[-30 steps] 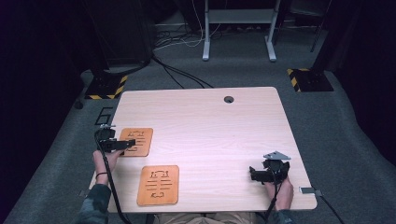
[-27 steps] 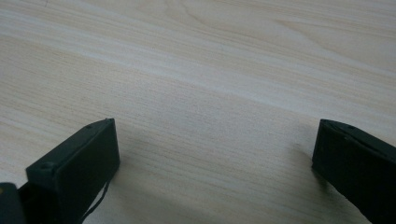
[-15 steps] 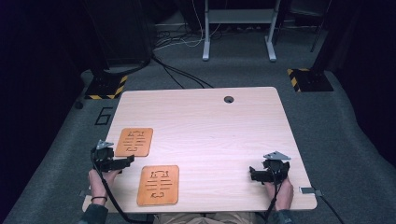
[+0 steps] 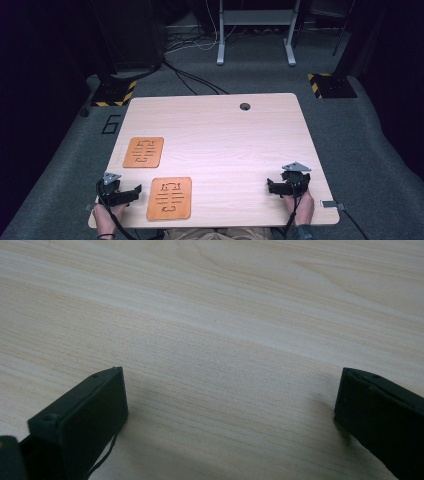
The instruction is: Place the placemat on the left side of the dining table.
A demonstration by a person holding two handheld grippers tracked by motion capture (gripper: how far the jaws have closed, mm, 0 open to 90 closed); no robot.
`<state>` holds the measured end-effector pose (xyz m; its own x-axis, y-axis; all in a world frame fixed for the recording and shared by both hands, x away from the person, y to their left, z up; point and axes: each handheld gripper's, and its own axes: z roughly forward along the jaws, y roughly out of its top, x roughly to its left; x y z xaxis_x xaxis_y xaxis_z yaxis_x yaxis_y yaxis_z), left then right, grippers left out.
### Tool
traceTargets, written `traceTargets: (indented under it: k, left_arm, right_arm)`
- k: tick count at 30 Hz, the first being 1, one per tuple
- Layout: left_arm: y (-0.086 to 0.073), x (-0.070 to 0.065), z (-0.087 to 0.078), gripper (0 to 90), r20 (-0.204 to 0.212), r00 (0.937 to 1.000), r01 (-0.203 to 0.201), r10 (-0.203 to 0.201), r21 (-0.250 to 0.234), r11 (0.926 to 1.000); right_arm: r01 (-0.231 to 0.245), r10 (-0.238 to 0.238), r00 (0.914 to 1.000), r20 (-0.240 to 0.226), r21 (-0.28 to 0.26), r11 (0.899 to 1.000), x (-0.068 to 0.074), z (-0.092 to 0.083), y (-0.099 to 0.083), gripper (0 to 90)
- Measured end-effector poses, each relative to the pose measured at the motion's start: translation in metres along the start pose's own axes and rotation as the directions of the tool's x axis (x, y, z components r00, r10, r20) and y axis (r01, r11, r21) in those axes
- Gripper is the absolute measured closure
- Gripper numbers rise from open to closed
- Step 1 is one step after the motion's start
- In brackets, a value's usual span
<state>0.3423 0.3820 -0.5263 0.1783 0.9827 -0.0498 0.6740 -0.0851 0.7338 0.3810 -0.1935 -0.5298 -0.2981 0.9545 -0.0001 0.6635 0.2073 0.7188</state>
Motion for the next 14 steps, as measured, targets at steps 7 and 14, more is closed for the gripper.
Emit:
traceTargets:
  k: [7, 14]
  left_arm:
    - [-0.0049, -0.0058, 0.0044, 2.3, -0.027, 0.9990, -0.035, 0.035, 0.014, 0.9993]
    - [-0.0050, -0.0059, 0.0045, 2.2, -0.027, 0.9990, -0.035, 0.035, 0.014, 0.9993]
  right_arm:
    - [-0.001, 0.001, 1.0000, -0.001, 0.001, 1.000, -0.0001, 0.0001, 0.0001, 0.0]
    - [0.001, -0.001, 1.0000, -0.003, 0.001, 1.000, 0.0000, 0.0000, 0.0000, 0.0]
